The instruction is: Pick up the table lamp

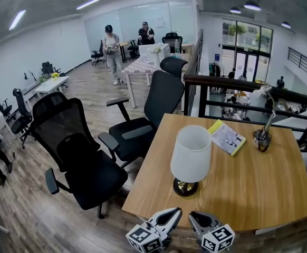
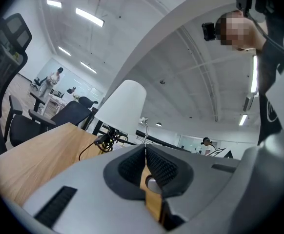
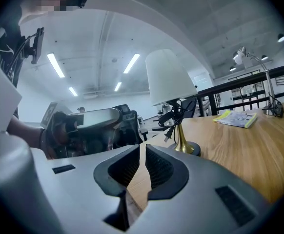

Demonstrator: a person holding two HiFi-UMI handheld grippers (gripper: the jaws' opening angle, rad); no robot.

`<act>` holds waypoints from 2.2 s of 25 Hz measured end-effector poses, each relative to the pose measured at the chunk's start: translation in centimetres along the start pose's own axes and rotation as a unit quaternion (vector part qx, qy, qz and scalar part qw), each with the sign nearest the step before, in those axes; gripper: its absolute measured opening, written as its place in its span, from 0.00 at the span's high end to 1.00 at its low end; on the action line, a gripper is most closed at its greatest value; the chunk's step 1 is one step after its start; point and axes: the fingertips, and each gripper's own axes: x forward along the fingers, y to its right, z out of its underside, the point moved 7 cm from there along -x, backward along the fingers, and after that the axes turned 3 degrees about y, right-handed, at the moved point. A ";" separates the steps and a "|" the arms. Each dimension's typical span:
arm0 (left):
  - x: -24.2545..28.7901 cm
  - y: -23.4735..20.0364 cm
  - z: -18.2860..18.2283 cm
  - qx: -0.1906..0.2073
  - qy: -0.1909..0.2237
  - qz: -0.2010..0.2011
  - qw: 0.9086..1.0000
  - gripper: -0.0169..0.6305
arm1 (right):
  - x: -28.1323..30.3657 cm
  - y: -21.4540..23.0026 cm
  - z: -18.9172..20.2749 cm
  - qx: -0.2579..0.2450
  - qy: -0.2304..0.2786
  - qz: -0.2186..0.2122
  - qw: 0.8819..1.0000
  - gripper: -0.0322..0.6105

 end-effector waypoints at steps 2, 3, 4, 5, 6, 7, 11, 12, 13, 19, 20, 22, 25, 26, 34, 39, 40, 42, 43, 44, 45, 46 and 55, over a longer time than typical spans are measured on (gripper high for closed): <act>0.0 -0.3 0.0 -0.001 -0.001 -0.002 1.000 0.95 | 0.3 0.0 0.0 -0.001 0.000 -0.002 1.000 0.87; 0.1 -0.4 -0.1 -0.002 -0.001 -0.003 1.000 0.95 | 0.5 0.0 0.0 -0.002 0.000 -0.004 1.000 0.87; 0.1 -0.5 -0.1 -0.002 -0.001 -0.003 1.000 0.95 | 0.7 0.1 0.0 -0.002 -0.001 -0.005 1.000 0.87; 0.2 -0.6 -0.1 -0.003 -0.001 -0.003 1.000 0.95 | 0.9 0.2 0.1 -0.002 -0.003 -0.006 1.000 0.87; 0.2 -0.7 -0.1 -0.003 -0.001 -0.004 1.000 0.95 | 1.0 0.2 0.1 -0.001 -0.004 -0.007 1.000 0.87; 0.2 -0.8 -0.2 -0.004 -0.002 -0.006 1.000 0.95 | 1.2 0.3 0.2 -0.001 -0.006 -0.009 1.000 0.87; 0.5 -1.5 -0.7 -0.002 -0.002 -0.011 1.000 0.95 | 2.1 0.5 -0.2 -0.003 -0.007 -0.018 1.000 0.87; 0.7 -1.7 -0.8 -0.001 -0.002 -0.012 1.000 0.95 | 2.4 0.8 -0.4 -0.004 -0.007 -0.020 1.000 0.87; 1.0 -1.9 -0.8 0.000 -0.002 -0.012 1.000 0.95 | 2.6 1.0 -0.5 -0.005 -0.006 -0.022 1.000 0.87; 2.4 -3.2 -0.7 -0.006 -0.005 -0.015 1.000 0.95 | 3.9 2.2 -1.0 -0.007 -0.010 -0.031 0.999 0.87; 2.7 -3.4 -0.7 -0.009 -0.005 -0.016 1.000 0.95 | 4.1 2.4 -1.0 -0.008 -0.012 -0.032 0.999 0.87; 3.3 -3.7 -0.6 -0.013 -0.005 -0.012 1.000 0.95 | 4.2 3.0 -0.8 -0.008 -0.017 -0.032 0.999 0.87; 4.2 -4.1 -0.6 -0.017 -0.005 -0.008 1.000 0.95 | 4.5 3.9 -0.8 -0.003 -0.020 -0.031 0.999 0.87; 4.5 -4.2 -0.7 -0.020 -0.004 -0.008 1.000 0.95 | 4.6 4.2 -0.9 -0.003 -0.020 -0.031 0.999 0.87; 6.2 -5.1 -0.2 -0.041 -0.007 0.006 0.999 0.95 | 5.6 5.8 -1.3 -0.004 -0.027 -0.036 0.999 0.87; 7.2 -5.9 0.2 -0.067 0.006 0.018 0.998 0.93 | 6.3 6.8 -1.1 -0.002 -0.035 -0.041 0.999 0.87; 7.4 -6.0 0.3 -0.070 0.003 0.021 0.997 0.86 | 6.5 7.0 -1.1 -0.001 -0.037 -0.042 0.998 0.87; 7.8 -6.2 0.3 -0.083 0.007 0.029 0.996 0.80 | 6.7 7.3 -1.1 -0.001 -0.040 -0.043 0.998 0.87; 7.9 -6.3 0.2 -0.094 0.015 0.034 0.995 0.79 | 6.9 7.5 -1.0 -0.001 -0.041 -0.044 0.998 0.87; 8.1 -6.4 0.0 -0.107 0.027 0.041 0.993 0.79 | 7.0 7.6 -1.1 -0.002 -0.042 -0.044 0.998 0.87; 8.3 -6.5 -0.2 -0.120 0.040 0.050 0.991 0.78 | 7.1 7.8 -1.1 -0.002 -0.044 -0.044 0.998 0.87; 8.6 -6.6 -0.4 -0.132 0.053 0.059 0.988 0.78 | 7.2 8.0 -1.1 -0.003 -0.045 -0.044 0.998 0.87; 10.3 -7.3 -0.5 -0.194 0.117 0.114 0.967 0.74 | 7.0 9.8 -1.1 -0.006 -0.058 -0.039 0.997 0.87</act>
